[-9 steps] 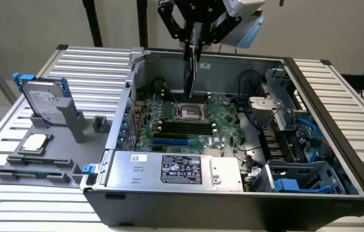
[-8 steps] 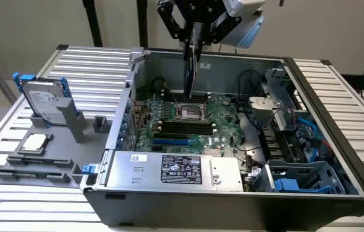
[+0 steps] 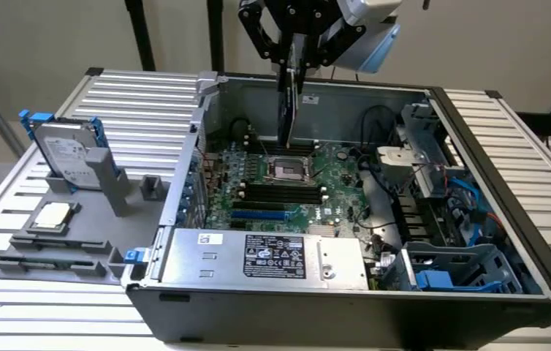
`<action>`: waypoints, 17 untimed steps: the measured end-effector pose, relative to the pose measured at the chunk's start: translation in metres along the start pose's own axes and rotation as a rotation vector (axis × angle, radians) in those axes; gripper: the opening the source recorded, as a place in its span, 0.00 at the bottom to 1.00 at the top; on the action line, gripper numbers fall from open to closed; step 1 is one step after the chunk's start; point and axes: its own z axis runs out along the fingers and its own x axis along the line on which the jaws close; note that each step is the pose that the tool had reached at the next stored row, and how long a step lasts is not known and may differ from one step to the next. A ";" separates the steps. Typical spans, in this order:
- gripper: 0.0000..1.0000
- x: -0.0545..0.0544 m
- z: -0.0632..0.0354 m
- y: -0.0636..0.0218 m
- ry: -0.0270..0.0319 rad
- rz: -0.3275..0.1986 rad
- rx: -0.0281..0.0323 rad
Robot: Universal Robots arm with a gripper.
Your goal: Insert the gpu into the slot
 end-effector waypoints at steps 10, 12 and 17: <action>0.26 0.000 0.0001 0.0000 0.0054 -0.072 0.0035; 0.26 0.000 0.0001 0.0000 0.0082 -0.108 0.0053; 0.26 0.000 0.0001 0.0000 0.0150 -0.198 0.0098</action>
